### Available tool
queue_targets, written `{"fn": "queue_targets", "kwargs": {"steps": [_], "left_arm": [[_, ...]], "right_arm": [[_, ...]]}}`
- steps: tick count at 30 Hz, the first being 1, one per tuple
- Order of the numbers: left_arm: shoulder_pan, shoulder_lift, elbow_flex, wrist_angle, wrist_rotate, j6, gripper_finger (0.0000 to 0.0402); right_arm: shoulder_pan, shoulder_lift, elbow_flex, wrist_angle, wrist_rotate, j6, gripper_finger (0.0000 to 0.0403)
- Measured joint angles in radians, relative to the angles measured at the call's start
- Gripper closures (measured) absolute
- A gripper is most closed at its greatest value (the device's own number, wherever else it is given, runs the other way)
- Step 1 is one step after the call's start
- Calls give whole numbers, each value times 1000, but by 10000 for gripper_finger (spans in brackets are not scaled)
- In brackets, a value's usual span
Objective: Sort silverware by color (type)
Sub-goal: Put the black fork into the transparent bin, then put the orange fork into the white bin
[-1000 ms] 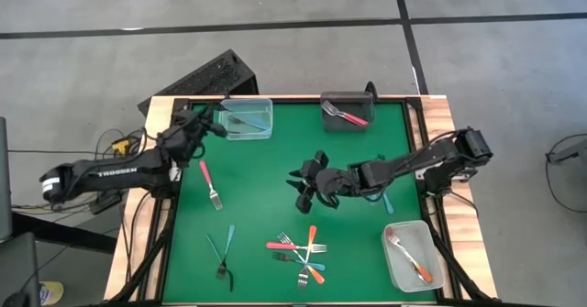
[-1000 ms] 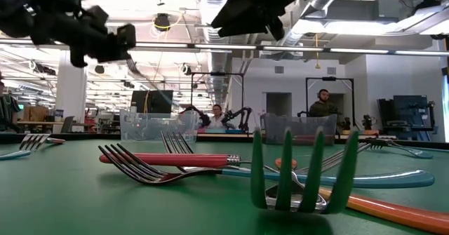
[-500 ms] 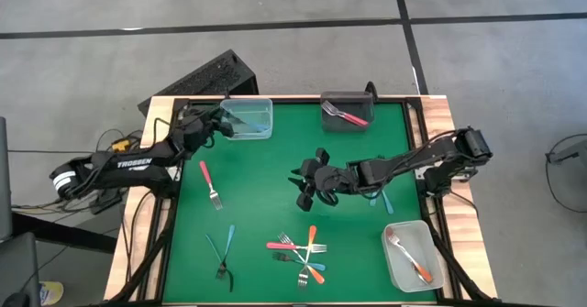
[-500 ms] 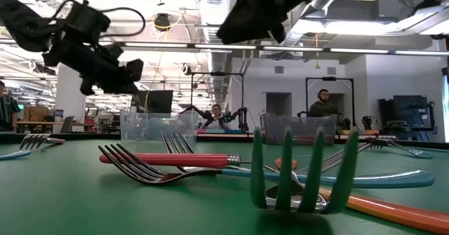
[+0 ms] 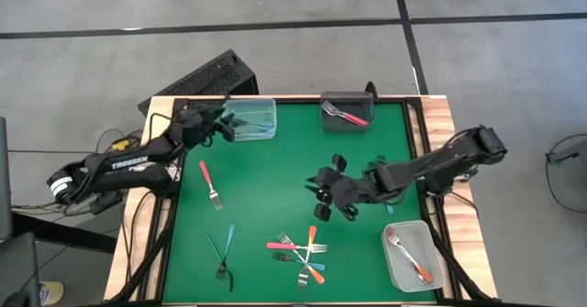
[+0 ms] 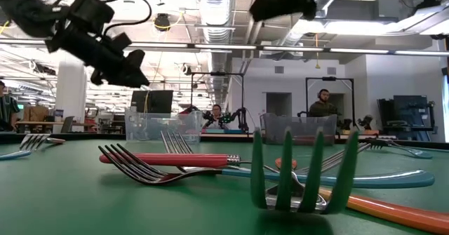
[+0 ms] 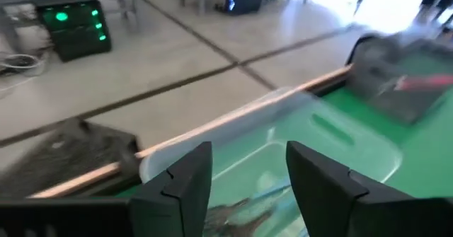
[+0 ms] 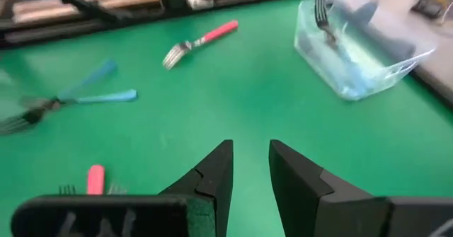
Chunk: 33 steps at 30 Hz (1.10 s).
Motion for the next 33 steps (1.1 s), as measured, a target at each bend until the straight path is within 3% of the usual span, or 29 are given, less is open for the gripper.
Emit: {"fn": "queue_targets", "kwargs": {"steps": [6, 12, 16, 25, 30, 33], "left_arm": [[0, -32, 119, -268, -41, 39, 221], [-51, -38, 130, -275, 164, 17, 221], [-149, -36, 131, -328, 187, 8, 221], [-414, -45, 131, -353, 98, -68, 221], [-574, -44, 131, -351, -57, -130, 221], [-669, -26, 131, -369, -158, -136, 221]], "right_arm": [[67, -51, 1, -76, 107, 18, 287], [71, 36, -2, -138, 99, -17, 287], [53, 51, -1, -244, 82, 83, 291], [73, -9, 1, -726, 107, 592, 311], [98, -1, 0, -967, 58, 856, 309], [109, 1, -1, -1013, 12, 931, 309]]}}
